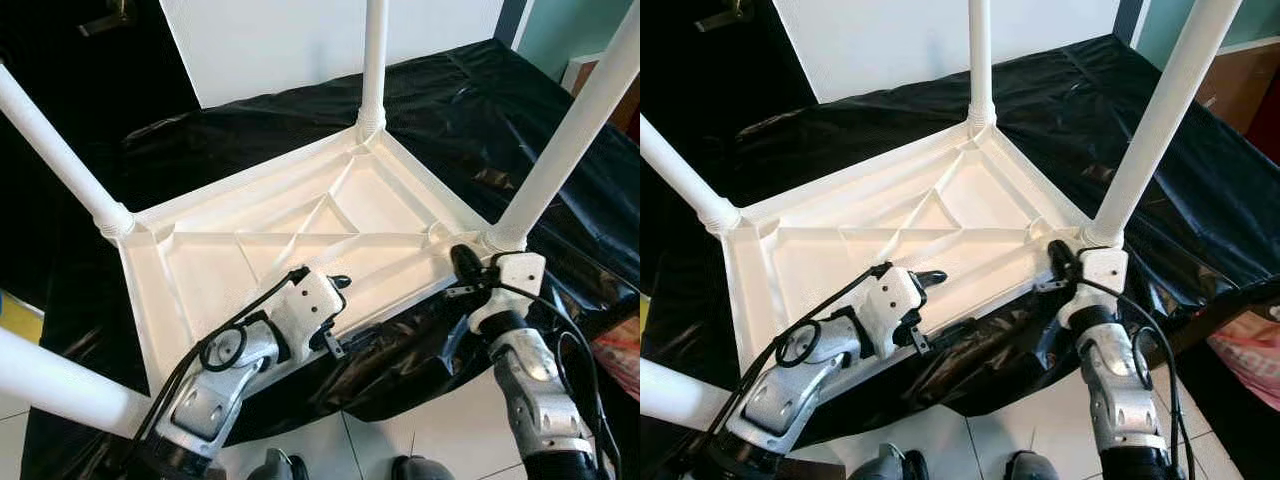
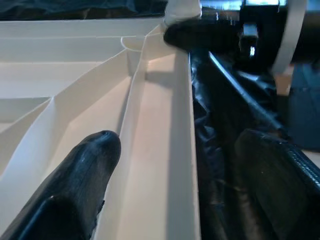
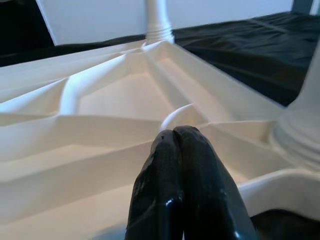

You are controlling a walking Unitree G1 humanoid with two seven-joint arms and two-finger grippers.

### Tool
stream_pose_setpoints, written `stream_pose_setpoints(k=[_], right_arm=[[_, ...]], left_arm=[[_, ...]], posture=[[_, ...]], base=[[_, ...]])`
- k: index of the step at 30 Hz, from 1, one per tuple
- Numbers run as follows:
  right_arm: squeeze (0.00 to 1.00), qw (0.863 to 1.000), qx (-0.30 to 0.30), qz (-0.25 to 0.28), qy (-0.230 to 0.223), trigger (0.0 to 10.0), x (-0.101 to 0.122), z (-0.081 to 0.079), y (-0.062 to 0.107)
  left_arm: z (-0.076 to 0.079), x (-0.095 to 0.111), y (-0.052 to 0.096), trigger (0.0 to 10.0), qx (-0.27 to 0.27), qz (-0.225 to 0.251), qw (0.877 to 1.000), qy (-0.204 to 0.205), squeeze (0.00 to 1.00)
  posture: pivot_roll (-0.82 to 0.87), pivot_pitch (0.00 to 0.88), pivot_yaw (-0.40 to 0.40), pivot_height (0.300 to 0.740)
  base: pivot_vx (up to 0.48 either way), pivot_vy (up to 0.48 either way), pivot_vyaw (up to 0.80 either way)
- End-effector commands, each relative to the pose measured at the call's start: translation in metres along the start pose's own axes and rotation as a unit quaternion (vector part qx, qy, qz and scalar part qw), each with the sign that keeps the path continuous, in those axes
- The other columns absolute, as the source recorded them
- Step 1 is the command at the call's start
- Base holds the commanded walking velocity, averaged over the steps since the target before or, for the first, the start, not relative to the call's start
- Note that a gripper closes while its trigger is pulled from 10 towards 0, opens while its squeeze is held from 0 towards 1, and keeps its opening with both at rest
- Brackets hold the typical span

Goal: Building children table

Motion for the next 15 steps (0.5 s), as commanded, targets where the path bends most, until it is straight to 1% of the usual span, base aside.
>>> stream_pose_setpoints(k=[1, 2, 4, 5, 6, 7, 10, 13, 15], right_arm=[[0.00, 1.000, 0.010, -0.007, -0.008, 10.0, -0.003, -0.007, 0.006], [0.00, 1.000, 0.010, -0.007, -0.008, 10.0, -0.003, -0.007, 0.006], [0.00, 1.000, 0.000, -0.007, -0.011, 10.0, -0.002, -0.009, 0.010], [0.00, 1.000, 0.000, -0.007, -0.011, 10.0, -0.002, -0.009, 0.010], [0.00, 1.000, -0.007, -0.007, -0.016, 10.0, -0.002, -0.011, 0.013], [0.00, 1.000, -0.009, -0.007, -0.017, 10.0, -0.002, -0.012, 0.013], [0.00, 1.000, -0.009, -0.007, -0.020, 10.0, -0.002, -0.013, 0.013], [0.00, 1.000, -0.009, -0.005, -0.022, 10.0, -0.001, -0.015, 0.011], [0.00, 1.000, -0.009, -0.005, -0.022, 10.0, -0.001, -0.015, 0.011]], left_arm=[[0.003, -0.002, 0.009, 10.0, -0.014, -0.011, 1.000, 0.024, 0.00], [0.003, -0.002, 0.009, 10.0, -0.014, -0.011, 1.000, 0.024, 0.00], [0.008, -0.005, 0.016, 10.0, -0.031, -0.027, 0.999, 0.035, 0.00], [0.008, -0.005, 0.016, 10.0, -0.031, -0.027, 0.999, 0.035, 0.00], [0.013, -0.011, 0.020, 10.0, -0.037, -0.044, 0.998, 0.038, 0.00], [0.014, -0.012, 0.021, 10.0, -0.038, -0.048, 0.997, 0.039, 0.00], [0.015, -0.015, 0.020, 10.0, -0.037, -0.050, 0.997, 0.047, 0.00], [0.020, -0.024, 0.019, 10.0, -0.045, -0.068, 0.995, 0.054, 0.00], [0.020, -0.024, 0.019, 10.0, -0.045, -0.068, 0.995, 0.054, 0.00]], posture=[[-0.08, 0.139, 0.061, 0.740], [-0.08, 0.139, 0.061, 0.740], [-0.08, 0.142, 0.062, 0.740], [-0.08, 0.142, 0.062, 0.740], [-0.08, 0.143, 0.065, 0.740], [-0.08, 0.143, 0.065, 0.740], [-0.08, 0.145, 0.065, 0.740], [-0.08, 0.147, 0.066, 0.740], [-0.08, 0.147, 0.066, 0.740]], base=[[0.000, 0.000, 0.00], [0.000, 0.000, 0.00], [0.000, 0.000, 0.00], [0.000, 0.000, 0.00], [0.000, 0.000, 0.00], [0.000, 0.000, 0.00], [0.000, 0.000, 0.00], [0.000, 0.000, 0.00], [0.000, 0.000, 0.00]])
Point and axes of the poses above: a point about 5 cm out from each wrist's last joint towards the gripper, its own y axis pointing back from the gripper into the wrist, its own x axis along the axis of the wrist's last joint, z = x × y, the point moved 2 cm from there along -y, pointing out of the wrist towards the gripper, and after that the axes turned 4 degrees about y, right-handed, at the moved point
